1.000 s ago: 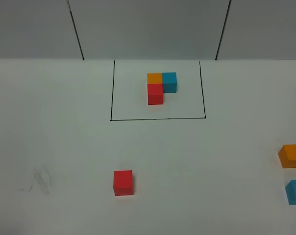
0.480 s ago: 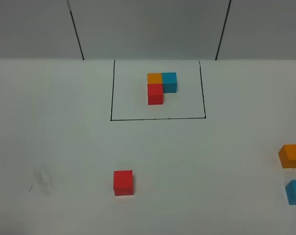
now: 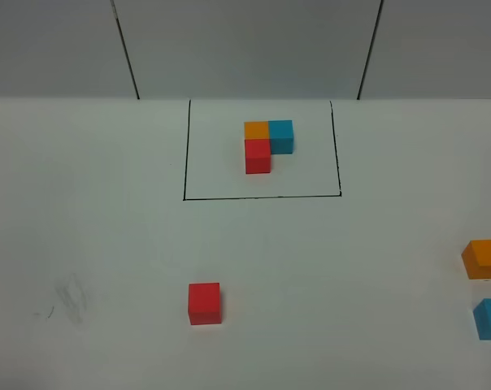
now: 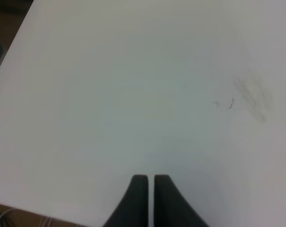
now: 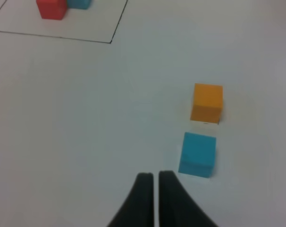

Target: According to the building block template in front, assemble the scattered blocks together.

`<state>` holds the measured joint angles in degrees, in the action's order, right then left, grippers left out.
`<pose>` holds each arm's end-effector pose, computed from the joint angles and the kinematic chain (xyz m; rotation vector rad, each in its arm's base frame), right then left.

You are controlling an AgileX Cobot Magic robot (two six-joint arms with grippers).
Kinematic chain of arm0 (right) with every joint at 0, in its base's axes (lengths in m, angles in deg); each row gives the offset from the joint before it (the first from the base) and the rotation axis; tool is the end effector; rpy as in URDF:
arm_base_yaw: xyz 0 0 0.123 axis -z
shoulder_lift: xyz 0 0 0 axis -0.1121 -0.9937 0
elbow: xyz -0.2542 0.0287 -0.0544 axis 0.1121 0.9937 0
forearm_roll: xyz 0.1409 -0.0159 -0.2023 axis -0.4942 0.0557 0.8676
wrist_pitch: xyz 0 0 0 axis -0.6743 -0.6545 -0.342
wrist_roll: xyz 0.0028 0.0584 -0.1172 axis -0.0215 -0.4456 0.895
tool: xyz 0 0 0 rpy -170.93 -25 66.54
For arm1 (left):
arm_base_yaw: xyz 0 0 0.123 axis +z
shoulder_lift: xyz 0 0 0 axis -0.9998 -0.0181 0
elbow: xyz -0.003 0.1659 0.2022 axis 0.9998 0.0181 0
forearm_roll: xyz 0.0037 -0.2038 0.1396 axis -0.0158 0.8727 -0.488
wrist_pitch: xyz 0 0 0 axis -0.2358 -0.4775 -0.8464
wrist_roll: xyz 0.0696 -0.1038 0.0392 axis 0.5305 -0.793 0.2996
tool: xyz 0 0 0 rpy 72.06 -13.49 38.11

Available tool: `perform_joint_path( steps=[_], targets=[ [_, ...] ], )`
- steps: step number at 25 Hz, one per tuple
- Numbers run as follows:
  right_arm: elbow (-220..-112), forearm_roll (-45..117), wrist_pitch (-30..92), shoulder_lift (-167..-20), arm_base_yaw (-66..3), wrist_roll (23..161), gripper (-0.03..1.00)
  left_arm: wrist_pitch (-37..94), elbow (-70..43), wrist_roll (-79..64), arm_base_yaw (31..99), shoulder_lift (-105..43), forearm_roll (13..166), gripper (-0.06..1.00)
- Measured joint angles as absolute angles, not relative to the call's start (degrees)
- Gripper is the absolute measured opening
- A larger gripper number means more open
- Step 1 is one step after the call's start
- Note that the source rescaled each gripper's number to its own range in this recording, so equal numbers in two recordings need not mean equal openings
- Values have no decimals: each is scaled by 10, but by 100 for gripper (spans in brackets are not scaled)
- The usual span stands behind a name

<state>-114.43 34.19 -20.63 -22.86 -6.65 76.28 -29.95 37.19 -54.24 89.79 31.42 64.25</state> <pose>0.0545 0.0187 0.2561 -0.1445 2.0729 0.1171 0.0707 0.0244 0.2477 -0.2507 2.2142 0.1397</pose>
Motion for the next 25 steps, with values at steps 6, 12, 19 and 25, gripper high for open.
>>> perform_joint_path(
  steps=[6,12,19,25],
  targets=[
    [-1144,342,-206,-229,-66,763,0,-299,373,-542,898,314,642,0],
    [-1144,342,-206,-229,-66,763,0,-299,373,-542,898,314,642,0],
    [-1144,342,-206,-229,-66,763,0,-299,373,-542,898,314,642,0],
    [-1144,342,-206,-229,-66,763,0,-299,373,-542,898,314,642,0]
  ],
)
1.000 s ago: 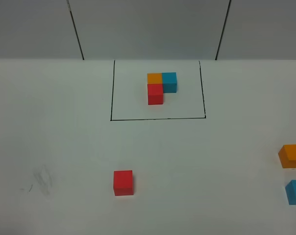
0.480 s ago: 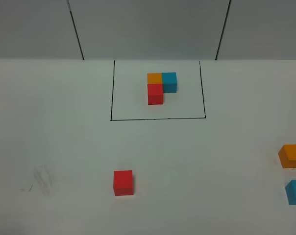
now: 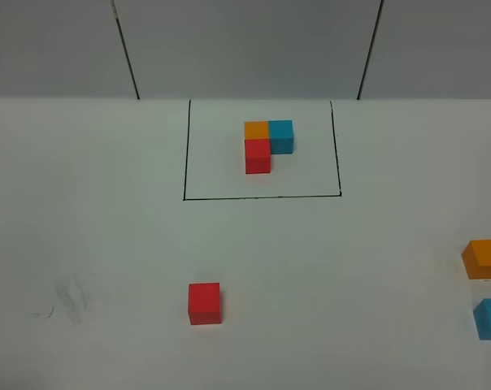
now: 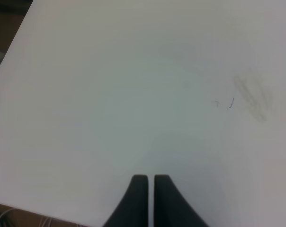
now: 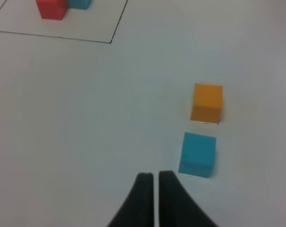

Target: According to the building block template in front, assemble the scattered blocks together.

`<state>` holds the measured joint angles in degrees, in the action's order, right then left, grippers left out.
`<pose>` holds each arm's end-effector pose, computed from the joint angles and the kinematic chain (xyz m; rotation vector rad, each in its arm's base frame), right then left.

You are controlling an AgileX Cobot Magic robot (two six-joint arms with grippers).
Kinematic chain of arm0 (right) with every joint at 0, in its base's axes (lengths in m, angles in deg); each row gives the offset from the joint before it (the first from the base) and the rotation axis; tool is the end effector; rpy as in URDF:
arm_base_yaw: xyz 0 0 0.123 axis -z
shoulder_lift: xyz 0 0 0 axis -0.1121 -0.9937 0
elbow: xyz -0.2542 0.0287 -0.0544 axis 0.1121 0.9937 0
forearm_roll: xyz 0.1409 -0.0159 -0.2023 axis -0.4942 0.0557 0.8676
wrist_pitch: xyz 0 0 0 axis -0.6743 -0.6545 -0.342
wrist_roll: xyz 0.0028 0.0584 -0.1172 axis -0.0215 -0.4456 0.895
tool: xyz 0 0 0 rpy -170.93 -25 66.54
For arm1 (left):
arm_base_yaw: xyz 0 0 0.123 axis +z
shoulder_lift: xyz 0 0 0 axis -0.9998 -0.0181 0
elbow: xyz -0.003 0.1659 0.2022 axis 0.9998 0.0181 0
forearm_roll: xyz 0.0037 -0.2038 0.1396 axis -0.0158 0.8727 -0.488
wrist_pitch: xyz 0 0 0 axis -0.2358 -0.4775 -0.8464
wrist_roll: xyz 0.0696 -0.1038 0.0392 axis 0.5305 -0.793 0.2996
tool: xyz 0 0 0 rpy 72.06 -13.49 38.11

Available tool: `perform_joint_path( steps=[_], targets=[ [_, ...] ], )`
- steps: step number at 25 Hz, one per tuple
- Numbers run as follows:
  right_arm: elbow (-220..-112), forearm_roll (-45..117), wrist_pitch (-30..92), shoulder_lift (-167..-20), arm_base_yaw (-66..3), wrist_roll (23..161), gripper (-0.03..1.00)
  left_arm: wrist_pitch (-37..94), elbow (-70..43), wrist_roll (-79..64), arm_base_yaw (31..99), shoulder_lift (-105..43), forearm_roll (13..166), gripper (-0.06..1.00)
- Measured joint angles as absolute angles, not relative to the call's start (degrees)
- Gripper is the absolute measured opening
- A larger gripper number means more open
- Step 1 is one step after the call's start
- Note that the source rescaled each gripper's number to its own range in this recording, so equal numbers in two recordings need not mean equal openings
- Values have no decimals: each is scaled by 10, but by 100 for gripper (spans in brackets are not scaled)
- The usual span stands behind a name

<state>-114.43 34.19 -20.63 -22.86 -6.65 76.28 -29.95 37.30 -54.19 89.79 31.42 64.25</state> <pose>0.0545 0.0187 0.2561 -0.1445 2.0729 0.1171 0.0708 0.0244 0.2471 -0.2497 2.2162 0.1405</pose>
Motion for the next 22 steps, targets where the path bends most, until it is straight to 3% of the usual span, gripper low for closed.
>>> perform_joint_path(
  steps=[15,22],
  targets=[
    [-1144,348,-206,-229,-66,748,0,-299,373,-542,898,314,644,0],
    [-1144,351,-206,-229,-66,746,0,-291,373,-485,898,314,717,0]
  ],
)
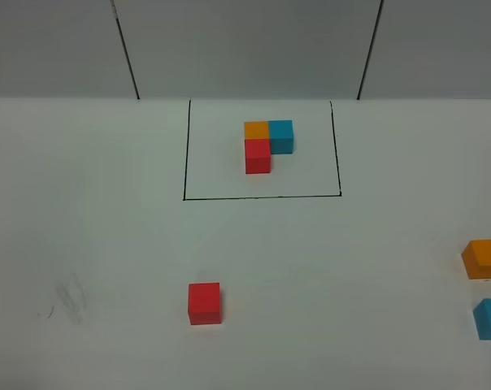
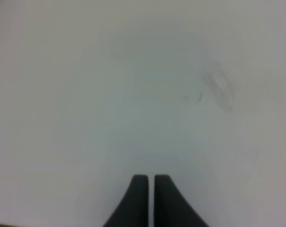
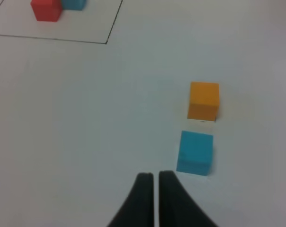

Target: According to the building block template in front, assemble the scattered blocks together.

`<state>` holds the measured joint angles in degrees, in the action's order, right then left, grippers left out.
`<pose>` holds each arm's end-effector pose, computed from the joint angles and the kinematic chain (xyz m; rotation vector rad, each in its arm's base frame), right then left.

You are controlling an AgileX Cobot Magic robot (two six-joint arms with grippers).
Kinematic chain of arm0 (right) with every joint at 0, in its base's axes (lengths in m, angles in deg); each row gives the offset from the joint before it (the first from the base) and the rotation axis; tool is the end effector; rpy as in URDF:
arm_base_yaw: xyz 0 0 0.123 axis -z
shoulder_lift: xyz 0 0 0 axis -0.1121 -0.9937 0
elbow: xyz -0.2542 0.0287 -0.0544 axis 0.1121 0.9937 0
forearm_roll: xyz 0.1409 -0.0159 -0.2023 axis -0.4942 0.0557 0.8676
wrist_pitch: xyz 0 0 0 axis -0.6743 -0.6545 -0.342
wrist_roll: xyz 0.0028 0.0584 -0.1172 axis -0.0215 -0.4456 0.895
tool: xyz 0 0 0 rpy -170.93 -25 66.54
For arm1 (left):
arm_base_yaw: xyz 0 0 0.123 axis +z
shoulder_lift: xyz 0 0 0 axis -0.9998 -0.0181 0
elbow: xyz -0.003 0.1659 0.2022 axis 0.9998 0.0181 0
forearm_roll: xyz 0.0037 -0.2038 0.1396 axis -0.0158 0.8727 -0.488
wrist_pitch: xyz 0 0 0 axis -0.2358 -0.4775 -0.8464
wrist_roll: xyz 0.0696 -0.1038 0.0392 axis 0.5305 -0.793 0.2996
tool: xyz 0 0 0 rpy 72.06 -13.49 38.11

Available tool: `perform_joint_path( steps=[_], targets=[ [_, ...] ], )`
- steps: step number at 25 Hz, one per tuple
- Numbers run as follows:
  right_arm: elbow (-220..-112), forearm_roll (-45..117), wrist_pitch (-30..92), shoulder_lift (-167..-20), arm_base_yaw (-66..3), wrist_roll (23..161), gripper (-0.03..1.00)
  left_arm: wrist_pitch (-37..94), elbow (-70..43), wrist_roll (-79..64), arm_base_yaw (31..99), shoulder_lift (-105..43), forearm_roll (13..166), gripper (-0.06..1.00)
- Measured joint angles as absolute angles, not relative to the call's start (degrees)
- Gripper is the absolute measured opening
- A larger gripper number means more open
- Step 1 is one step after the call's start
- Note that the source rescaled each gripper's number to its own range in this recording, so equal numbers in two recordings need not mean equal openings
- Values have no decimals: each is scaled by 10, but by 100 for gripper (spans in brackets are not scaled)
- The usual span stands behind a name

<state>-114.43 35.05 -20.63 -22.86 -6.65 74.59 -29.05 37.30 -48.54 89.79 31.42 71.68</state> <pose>0.0547 0.0170 0.2559 -0.1136 2.0768 0.1171 0.0731 0.0095 0.2468 -0.1458 2.2247 0.0323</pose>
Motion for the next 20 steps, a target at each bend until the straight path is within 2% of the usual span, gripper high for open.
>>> perform_joint_path(
  steps=[20],
  targets=[
    [-1144,369,-206,-229,-66,745,0,-291,374,-427,898,314,740,0]
  ],
)
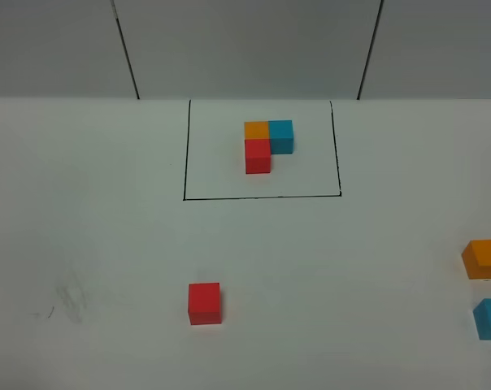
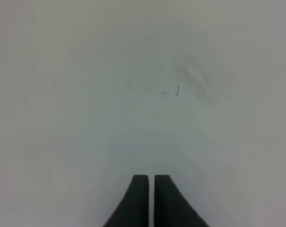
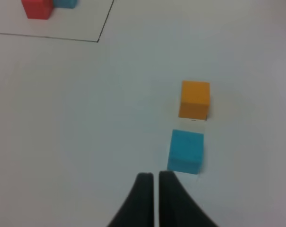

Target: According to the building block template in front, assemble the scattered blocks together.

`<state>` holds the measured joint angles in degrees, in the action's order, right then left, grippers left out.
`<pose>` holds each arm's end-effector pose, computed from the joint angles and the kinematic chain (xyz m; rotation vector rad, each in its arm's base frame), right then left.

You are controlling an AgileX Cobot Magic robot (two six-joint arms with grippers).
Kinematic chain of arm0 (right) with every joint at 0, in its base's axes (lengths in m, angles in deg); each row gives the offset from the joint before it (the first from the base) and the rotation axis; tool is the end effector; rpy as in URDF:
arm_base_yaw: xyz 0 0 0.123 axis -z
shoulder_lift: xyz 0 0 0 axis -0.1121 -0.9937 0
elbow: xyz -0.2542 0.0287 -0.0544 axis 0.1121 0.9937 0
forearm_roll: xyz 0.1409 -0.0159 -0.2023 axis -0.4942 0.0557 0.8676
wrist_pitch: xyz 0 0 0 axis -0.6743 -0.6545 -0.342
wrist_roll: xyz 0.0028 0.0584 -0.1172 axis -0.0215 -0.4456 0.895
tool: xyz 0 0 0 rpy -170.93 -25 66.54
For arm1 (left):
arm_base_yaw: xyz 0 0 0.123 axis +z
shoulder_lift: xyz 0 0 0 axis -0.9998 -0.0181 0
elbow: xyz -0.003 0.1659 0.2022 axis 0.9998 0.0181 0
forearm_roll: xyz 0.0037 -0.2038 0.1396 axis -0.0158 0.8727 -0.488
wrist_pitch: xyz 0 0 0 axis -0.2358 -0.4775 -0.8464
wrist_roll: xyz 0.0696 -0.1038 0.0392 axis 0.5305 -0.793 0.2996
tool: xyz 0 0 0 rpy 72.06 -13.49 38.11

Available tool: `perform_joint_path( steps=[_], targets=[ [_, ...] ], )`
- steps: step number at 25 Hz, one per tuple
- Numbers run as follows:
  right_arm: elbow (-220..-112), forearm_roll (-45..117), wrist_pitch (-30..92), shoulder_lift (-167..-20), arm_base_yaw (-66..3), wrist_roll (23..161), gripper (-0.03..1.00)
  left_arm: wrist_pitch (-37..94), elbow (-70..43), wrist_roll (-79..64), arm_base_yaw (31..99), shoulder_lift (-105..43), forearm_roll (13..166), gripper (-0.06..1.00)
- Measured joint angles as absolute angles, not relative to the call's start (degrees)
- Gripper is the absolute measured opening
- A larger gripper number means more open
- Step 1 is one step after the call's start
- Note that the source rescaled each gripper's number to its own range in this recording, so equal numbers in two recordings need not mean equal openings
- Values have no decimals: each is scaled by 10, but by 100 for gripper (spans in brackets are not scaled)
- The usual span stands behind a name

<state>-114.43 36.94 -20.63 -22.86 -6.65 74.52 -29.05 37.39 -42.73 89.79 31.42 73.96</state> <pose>0.0549 0.0132 0.2555 -0.1117 2.0794 0.0781 0.0733 0.0049 0.2461 -0.0353 2.2330 0.0384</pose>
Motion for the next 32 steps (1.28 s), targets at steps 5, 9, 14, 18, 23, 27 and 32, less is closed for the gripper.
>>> perform_joint_path(
  steps=[5,9,14,18,23,27,32],
  targets=[
    [-1144,380,-208,-229,-66,744,1,-291,374,-427,898,314,740,0],
    [-1144,382,-209,-229,-66,744,11,-291,374,-425,898,314,740,0],
    [-1144,384,-209,-229,-66,744,38,-291,374,-423,898,314,740,0],
    [-1144,384,-209,-229,-66,744,61,-291,374,-423,898,314,740,0],
    [-1144,385,-209,-229,-66,744,72,-291,374,-423,898,314,740,0],
    [-1144,385,-210,-229,-66,744,74,-291,374,-423,898,314,740,0],
    [-1144,385,-210,-229,-66,744,74,-291,374,-423,898,314,740,0]
  ],
)
